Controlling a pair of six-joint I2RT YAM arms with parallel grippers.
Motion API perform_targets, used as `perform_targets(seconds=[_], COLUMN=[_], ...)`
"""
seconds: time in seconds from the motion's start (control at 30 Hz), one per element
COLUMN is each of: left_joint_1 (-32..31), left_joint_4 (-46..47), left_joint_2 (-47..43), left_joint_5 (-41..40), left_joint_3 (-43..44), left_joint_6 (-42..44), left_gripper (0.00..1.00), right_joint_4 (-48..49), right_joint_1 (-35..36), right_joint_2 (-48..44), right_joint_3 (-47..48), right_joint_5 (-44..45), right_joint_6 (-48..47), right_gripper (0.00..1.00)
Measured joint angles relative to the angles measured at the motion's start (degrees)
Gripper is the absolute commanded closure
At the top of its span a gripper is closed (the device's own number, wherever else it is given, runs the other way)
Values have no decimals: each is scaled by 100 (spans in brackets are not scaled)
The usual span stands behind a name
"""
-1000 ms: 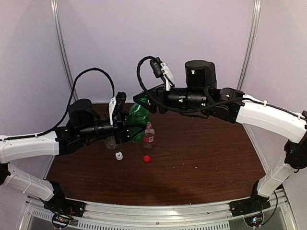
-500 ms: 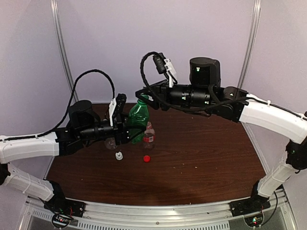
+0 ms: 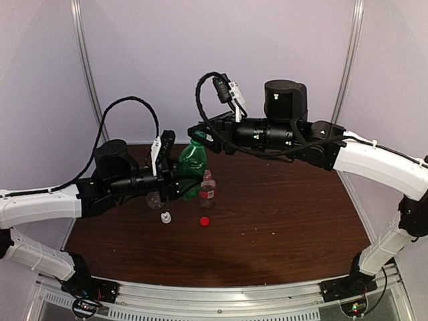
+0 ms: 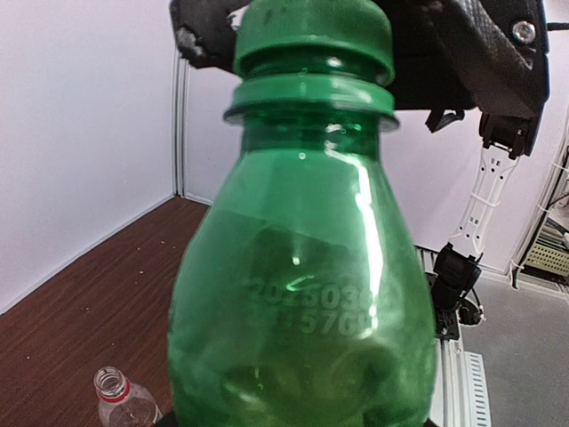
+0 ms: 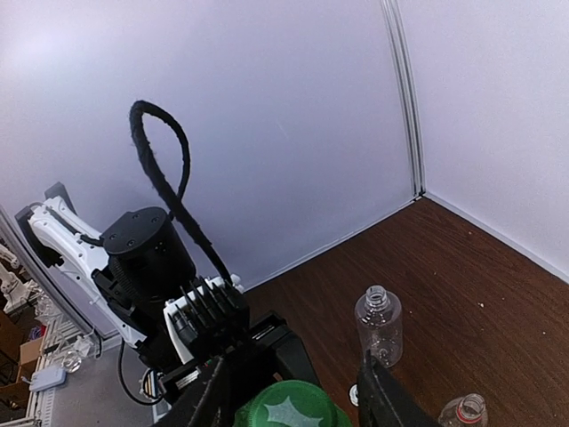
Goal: Unscrew the bottle caps
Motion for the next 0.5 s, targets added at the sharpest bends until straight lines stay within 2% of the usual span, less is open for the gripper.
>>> perform_targets(seconds=[0.3,0.4,0.5], left_joint_1=[0,0,0], left_joint_4=[2,0,0], left_joint_2=[-72,-74,-79], left_joint_5=[-37,-48,-66], left_joint_3=[-15,-20,-22], left_joint_6=[0,2,2], left_gripper=[76,76,76], right_joint_4=[2,7,39], right_joint_1=[0,0,-2], right_joint_2=[26,59,101], right_joint_3=[0,0,0], right_joint_5=[-107,-149,-219], right_joint_6=[39,48,55], right_gripper=[58,66,79])
